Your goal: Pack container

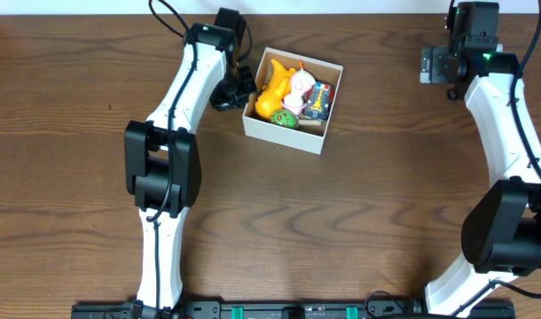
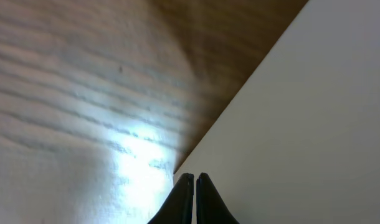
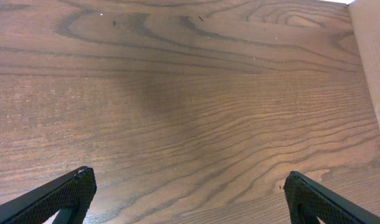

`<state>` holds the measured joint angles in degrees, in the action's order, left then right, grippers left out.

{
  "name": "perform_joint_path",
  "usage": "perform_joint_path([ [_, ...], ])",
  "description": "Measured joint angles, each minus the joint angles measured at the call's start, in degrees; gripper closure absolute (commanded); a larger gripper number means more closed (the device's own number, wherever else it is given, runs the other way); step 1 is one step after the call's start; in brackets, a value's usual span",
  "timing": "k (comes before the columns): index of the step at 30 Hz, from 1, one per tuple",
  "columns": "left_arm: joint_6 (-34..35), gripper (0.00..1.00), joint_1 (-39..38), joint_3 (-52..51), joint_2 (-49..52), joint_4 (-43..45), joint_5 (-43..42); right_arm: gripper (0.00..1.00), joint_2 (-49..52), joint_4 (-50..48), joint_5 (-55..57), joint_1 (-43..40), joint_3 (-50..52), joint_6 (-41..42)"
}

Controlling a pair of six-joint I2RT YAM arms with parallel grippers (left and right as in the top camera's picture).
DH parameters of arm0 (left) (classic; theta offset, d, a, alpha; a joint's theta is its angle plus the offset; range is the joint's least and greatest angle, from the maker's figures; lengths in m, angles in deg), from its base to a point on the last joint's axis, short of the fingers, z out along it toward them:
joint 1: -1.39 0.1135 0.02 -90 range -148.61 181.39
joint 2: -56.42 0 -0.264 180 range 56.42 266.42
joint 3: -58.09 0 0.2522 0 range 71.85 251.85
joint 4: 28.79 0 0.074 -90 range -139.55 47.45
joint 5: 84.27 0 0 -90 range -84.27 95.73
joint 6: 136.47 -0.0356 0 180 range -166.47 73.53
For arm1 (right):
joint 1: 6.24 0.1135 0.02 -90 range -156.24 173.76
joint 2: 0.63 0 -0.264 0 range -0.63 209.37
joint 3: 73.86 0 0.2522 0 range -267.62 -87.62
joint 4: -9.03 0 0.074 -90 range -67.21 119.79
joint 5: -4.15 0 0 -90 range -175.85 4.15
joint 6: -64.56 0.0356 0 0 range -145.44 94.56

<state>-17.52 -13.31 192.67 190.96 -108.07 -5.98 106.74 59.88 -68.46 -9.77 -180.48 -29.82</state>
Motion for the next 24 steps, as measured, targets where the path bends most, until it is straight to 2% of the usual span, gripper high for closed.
perform_joint_path([
  [14, 2.5, 0.94, -0.4, 0.0, 0.0, -1.6, -9.4, 0.01, 0.0, 0.0, 0.0, 0.0, 0.0, 0.0],
  [24, 2.6, 0.94, -3.7, 0.0, 0.0, -2.2, -11.9, 0.01, 0.0, 0.0, 0.0, 0.0, 0.0, 0.0],
])
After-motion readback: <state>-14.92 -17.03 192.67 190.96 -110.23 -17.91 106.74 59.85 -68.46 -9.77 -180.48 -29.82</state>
